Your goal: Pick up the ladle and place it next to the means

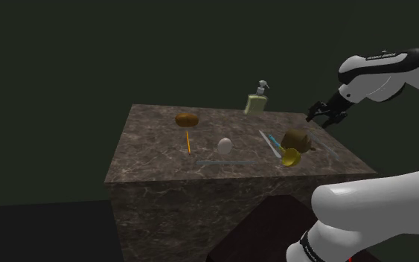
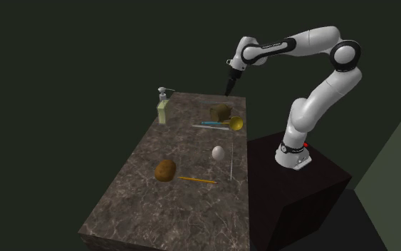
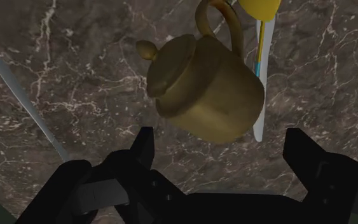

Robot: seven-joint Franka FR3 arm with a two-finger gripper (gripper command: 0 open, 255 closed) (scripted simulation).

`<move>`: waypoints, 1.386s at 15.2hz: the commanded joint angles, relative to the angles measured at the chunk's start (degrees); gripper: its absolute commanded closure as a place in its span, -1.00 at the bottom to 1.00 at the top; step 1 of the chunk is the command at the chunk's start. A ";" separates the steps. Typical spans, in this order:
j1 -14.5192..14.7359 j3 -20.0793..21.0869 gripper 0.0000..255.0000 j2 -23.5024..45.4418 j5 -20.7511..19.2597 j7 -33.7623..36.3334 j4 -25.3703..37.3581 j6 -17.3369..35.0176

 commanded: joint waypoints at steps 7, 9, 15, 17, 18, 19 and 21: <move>0.78 0.29 -1.00 2.15 0.85 -0.46 -3.01 5.81; 0.78 0.29 -1.00 2.15 0.85 -0.46 -3.01 5.81; 0.78 0.29 1.00 2.15 0.85 -0.46 -3.00 5.80; 0.78 0.29 1.00 2.15 0.85 -0.46 -3.00 5.80; 0.78 0.29 1.00 2.15 0.85 -0.46 -3.00 5.80; 0.78 0.29 1.00 2.15 0.85 -0.46 -3.00 5.80; 0.78 0.29 1.00 2.15 0.85 -0.46 -3.00 5.80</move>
